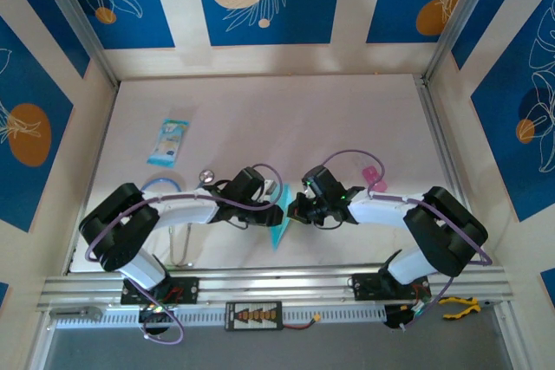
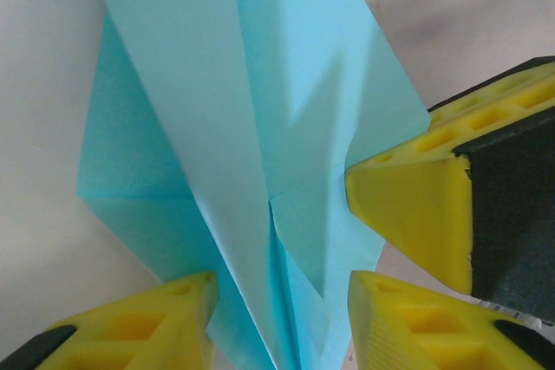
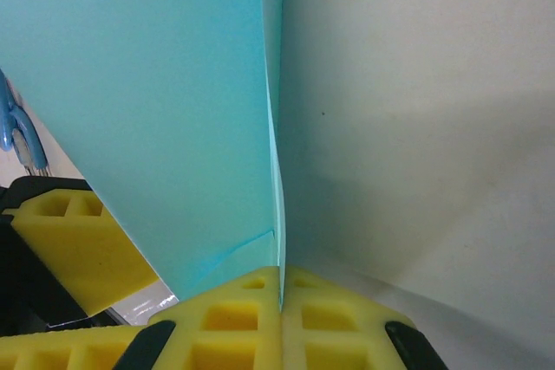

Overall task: Fold a paper plane with a square sheet of paper (pick it up from the middle)
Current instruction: Move a paper plane to the center of the table.

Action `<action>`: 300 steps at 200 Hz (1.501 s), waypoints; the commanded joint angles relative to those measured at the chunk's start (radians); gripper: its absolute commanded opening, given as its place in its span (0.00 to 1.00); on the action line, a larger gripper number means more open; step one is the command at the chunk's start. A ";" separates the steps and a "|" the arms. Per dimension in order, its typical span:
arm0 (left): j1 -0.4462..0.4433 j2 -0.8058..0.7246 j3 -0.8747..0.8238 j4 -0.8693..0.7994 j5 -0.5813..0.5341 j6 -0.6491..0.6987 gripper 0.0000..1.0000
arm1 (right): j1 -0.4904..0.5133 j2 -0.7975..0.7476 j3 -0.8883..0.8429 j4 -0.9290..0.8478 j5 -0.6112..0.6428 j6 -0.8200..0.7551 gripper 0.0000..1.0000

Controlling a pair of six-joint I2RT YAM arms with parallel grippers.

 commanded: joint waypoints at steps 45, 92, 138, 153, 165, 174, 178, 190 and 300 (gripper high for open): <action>-0.024 0.035 0.011 0.002 0.030 -0.010 0.42 | -0.005 0.001 -0.007 -0.010 -0.017 0.010 0.00; -0.035 0.062 0.038 -0.034 -0.002 0.005 0.34 | -0.005 0.000 -0.004 -0.016 -0.015 0.008 0.00; -0.037 0.070 0.049 -0.030 -0.010 0.001 0.25 | -0.008 0.001 -0.003 -0.016 -0.016 0.007 0.00; -0.036 0.073 0.052 -0.029 -0.012 -0.001 0.25 | -0.008 0.000 -0.004 -0.016 -0.017 0.006 0.00; -0.039 0.079 0.056 -0.031 -0.014 -0.001 0.26 | -0.008 -0.002 -0.005 -0.015 -0.016 0.007 0.00; -0.039 0.085 0.059 -0.031 -0.013 -0.001 0.27 | -0.008 -0.002 -0.007 -0.013 -0.016 0.007 0.00; -0.039 0.087 0.060 -0.029 -0.013 -0.002 0.27 | -0.008 -0.001 -0.006 -0.015 -0.016 0.007 0.00; -0.039 0.093 0.062 -0.028 -0.012 -0.001 0.27 | -0.008 -0.004 -0.009 -0.014 -0.018 0.006 0.00; -0.042 0.066 0.056 -0.029 -0.060 -0.015 0.12 | -0.014 -0.056 -0.025 -0.020 -0.012 0.007 0.00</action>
